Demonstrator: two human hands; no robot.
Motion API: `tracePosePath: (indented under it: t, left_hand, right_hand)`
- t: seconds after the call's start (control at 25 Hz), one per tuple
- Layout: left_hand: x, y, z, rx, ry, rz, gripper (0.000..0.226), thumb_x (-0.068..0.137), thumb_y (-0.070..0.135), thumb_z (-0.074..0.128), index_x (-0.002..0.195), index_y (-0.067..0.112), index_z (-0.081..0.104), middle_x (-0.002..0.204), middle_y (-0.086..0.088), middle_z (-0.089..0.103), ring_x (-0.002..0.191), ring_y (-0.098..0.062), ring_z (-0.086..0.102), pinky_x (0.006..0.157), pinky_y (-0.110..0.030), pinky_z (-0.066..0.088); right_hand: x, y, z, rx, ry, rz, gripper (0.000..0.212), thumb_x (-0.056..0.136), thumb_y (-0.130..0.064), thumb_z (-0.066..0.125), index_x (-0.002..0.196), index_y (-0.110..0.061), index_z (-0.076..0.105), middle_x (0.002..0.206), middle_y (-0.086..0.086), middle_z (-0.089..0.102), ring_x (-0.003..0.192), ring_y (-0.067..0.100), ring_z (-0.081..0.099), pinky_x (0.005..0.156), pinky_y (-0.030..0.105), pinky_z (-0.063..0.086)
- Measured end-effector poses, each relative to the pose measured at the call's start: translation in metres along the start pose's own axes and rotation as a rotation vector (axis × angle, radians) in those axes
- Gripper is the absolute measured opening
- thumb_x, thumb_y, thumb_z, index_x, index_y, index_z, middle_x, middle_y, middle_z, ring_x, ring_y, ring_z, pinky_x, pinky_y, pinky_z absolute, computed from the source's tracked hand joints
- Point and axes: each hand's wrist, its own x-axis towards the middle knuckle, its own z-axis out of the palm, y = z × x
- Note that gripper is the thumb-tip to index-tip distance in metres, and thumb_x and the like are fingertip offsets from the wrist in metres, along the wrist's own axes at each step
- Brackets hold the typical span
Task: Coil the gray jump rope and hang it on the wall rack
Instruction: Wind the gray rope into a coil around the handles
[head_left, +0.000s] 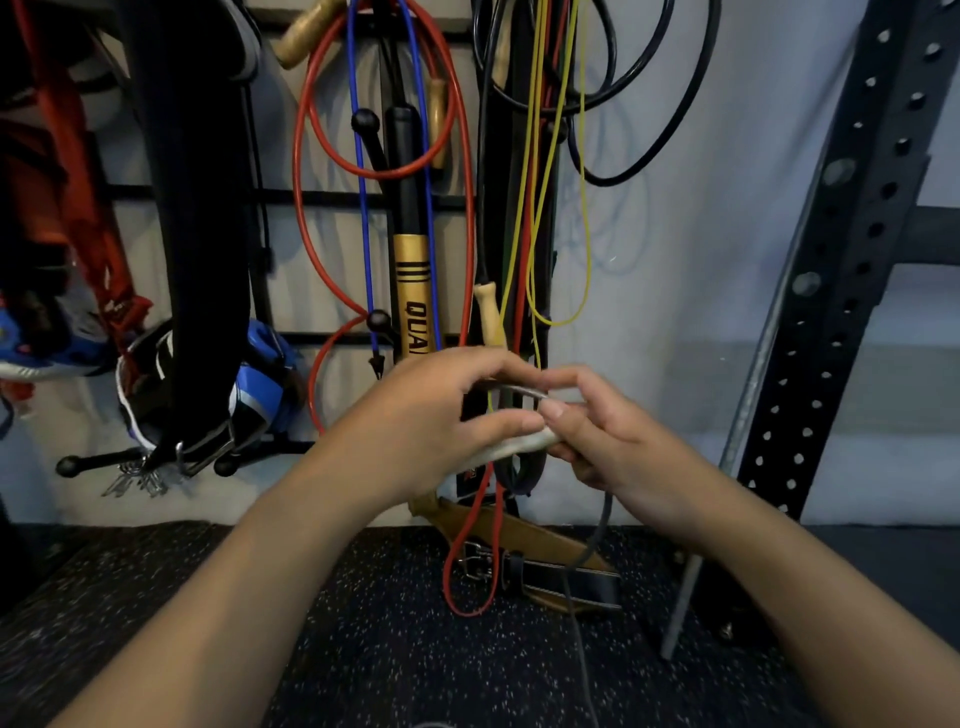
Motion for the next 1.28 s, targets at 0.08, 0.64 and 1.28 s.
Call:
tracePosePath:
  t: [0.08, 0.64, 1.28]
  left_hand:
    - [0.002, 0.003, 0.003, -0.225, -0.075, -0.045, 0.03, 0.087, 0.034, 0.079, 0.113, 0.037, 0.065, 0.101, 0.019, 0.08, 0.097, 0.006, 0.072, 0.09, -0.024, 0.058]
    - [0.003, -0.016, 0.015, -0.966, 0.257, -0.249, 0.028, 0.086, 0.025, 0.076, 0.109, 0.012, 0.081, 0.084, -0.01, 0.07, 0.045, -0.001, 0.044, 0.044, -0.012, 0.036]
    - [0.012, -0.014, 0.054, -1.439, 0.968, -0.499, 0.016, 0.103, 0.024, 0.063, 0.102, 0.012, 0.074, 0.09, -0.006, 0.057, 0.047, -0.001, 0.042, 0.045, -0.015, 0.04]
  right_hand:
    - [0.0, -0.003, 0.001, 0.014, -0.013, -0.024, 0.023, 0.096, -0.052, 0.048, 0.11, -0.034, 0.045, 0.063, -0.011, 0.05, 0.052, 0.005, 0.036, 0.051, 0.023, 0.033]
    - [-0.006, -0.009, -0.01, 0.384, 0.186, 0.004, 0.015, 0.1, -0.039, 0.058, 0.097, -0.025, 0.061, 0.06, -0.003, 0.049, 0.045, 0.02, 0.047, 0.049, 0.035, 0.049]
    - [-0.011, -0.004, 0.01, 0.168, 0.034, 0.05, 0.017, 0.099, -0.03, 0.064, 0.103, -0.016, 0.071, 0.083, 0.006, 0.081, 0.054, 0.015, 0.047, 0.054, 0.027, 0.042]
